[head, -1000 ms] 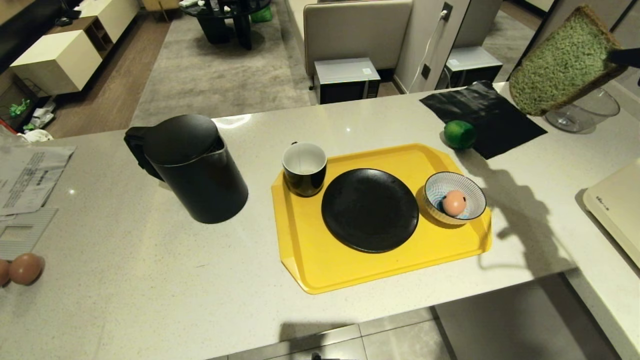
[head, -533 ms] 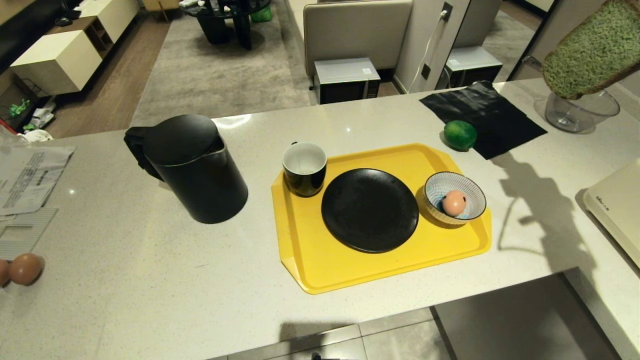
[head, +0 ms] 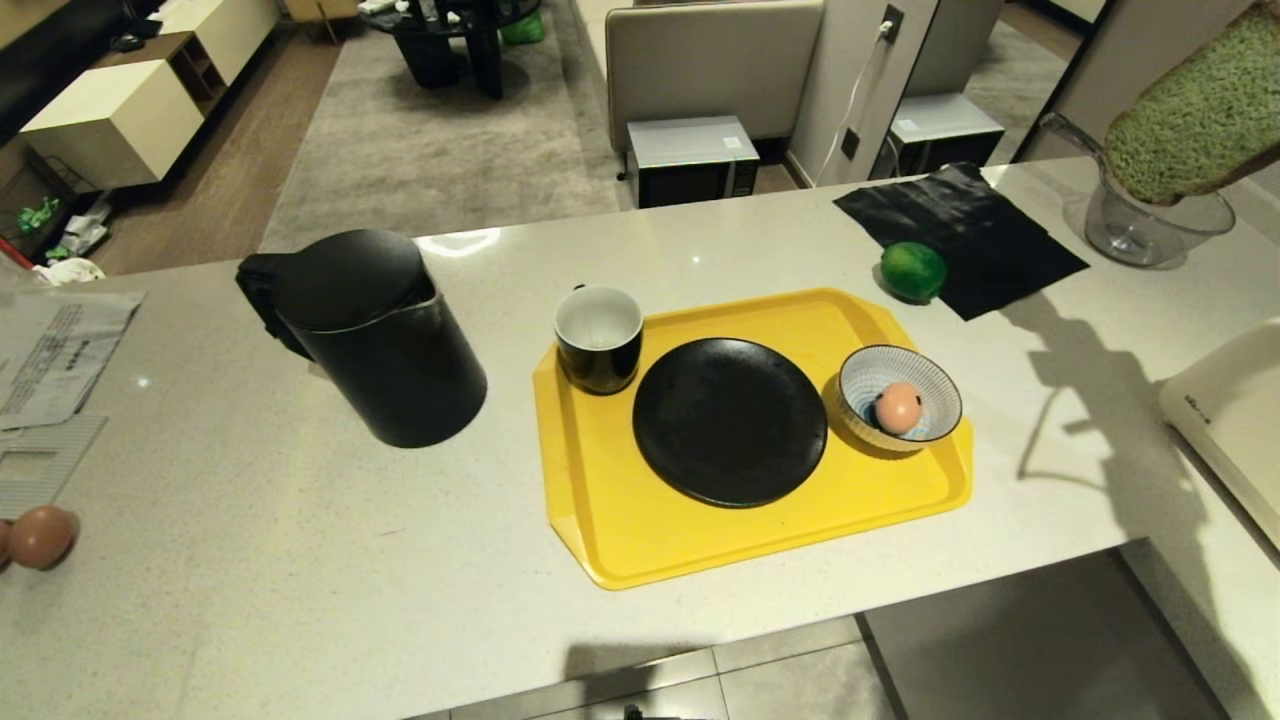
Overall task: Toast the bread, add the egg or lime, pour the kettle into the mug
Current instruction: Put the bread slices in the toaster
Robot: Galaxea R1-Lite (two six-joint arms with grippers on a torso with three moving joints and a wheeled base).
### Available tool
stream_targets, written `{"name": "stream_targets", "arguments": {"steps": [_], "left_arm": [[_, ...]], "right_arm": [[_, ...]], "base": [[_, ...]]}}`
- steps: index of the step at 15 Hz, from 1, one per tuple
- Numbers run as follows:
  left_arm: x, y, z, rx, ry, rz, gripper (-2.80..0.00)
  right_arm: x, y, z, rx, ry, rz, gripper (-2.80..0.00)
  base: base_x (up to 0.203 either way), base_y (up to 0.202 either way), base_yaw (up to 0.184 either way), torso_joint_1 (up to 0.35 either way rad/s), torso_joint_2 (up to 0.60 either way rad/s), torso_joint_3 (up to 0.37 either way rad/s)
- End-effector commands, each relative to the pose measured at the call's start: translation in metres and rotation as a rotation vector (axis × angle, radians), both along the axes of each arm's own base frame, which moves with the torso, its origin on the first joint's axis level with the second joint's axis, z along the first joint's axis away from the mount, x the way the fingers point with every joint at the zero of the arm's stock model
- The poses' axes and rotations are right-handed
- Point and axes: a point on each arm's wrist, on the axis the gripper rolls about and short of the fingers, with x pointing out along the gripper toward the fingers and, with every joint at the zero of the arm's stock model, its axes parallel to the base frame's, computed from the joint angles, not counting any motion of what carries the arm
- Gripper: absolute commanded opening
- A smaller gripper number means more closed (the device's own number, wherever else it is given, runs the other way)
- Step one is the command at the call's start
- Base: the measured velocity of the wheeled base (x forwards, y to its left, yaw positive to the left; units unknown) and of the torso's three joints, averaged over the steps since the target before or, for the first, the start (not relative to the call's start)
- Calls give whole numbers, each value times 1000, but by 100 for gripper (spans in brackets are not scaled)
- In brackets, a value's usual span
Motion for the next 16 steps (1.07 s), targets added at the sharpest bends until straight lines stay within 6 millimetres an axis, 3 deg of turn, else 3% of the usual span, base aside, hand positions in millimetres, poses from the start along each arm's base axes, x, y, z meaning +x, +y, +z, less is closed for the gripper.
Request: {"name": "stream_targets", "arguments": {"steps": [1, 6, 16], "left_arm": [[0, 0, 0, 0, -1, 1, -280], [0, 0, 0, 0, -1, 1, -280], [0, 0, 0, 0, -1, 1, -280]], "right_arm": [[3, -5, 1, -1, -2, 3, -280], [4, -5, 1, 0, -3, 8, -280], [1, -3, 1, 5, -2, 34, -280]], "base": [[2, -173, 1, 1, 2, 1], [0, -166, 0, 2, 3, 2], [0, 0, 0, 0, 0, 0]]}}
